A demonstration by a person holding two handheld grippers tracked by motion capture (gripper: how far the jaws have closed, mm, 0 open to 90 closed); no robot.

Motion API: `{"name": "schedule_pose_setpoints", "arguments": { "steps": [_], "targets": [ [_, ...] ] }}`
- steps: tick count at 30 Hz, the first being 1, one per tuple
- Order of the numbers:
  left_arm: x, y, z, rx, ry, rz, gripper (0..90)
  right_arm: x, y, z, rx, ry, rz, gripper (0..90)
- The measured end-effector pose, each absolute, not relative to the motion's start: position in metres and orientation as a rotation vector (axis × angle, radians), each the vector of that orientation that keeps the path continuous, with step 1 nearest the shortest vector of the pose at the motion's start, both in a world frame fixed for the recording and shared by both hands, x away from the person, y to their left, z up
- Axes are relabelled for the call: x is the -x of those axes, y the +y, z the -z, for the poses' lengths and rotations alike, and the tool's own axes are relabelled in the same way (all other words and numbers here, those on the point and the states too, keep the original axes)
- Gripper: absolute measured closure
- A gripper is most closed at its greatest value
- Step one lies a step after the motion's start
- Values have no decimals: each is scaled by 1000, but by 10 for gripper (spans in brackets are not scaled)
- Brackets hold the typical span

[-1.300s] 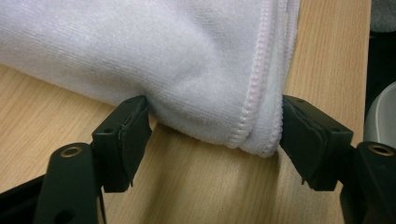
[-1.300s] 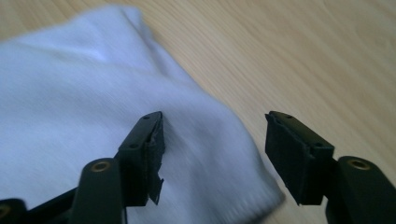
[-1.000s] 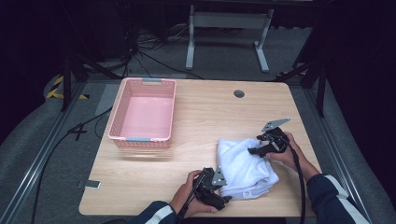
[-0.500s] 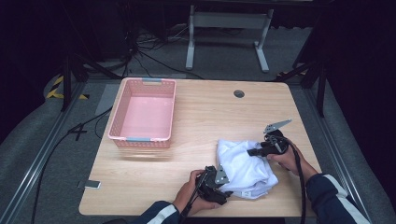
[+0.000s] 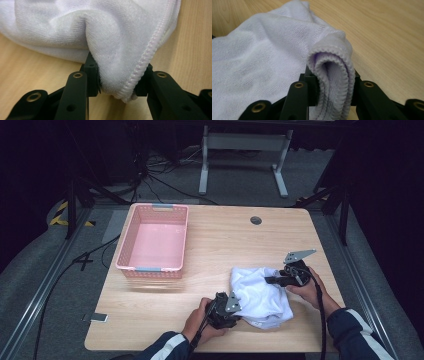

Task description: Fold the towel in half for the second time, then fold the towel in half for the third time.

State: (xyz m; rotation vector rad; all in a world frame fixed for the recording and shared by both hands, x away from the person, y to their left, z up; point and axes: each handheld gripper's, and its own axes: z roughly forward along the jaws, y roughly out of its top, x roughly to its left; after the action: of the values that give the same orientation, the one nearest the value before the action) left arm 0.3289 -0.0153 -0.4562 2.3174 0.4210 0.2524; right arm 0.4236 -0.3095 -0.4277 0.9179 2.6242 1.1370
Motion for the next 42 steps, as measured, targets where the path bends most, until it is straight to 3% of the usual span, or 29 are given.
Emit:
{"name": "schedule_pose_setpoints", "arguments": {
  "steps": [20,42],
  "targets": [
    [-353,56,410,-2134,588,-494,660,-461,-246,377,-785,2506,-1268,706],
    [-357,121,382,-1978,776,-623,661,-494,-162,337,-615,2515,-1295,705]
  ]
}}
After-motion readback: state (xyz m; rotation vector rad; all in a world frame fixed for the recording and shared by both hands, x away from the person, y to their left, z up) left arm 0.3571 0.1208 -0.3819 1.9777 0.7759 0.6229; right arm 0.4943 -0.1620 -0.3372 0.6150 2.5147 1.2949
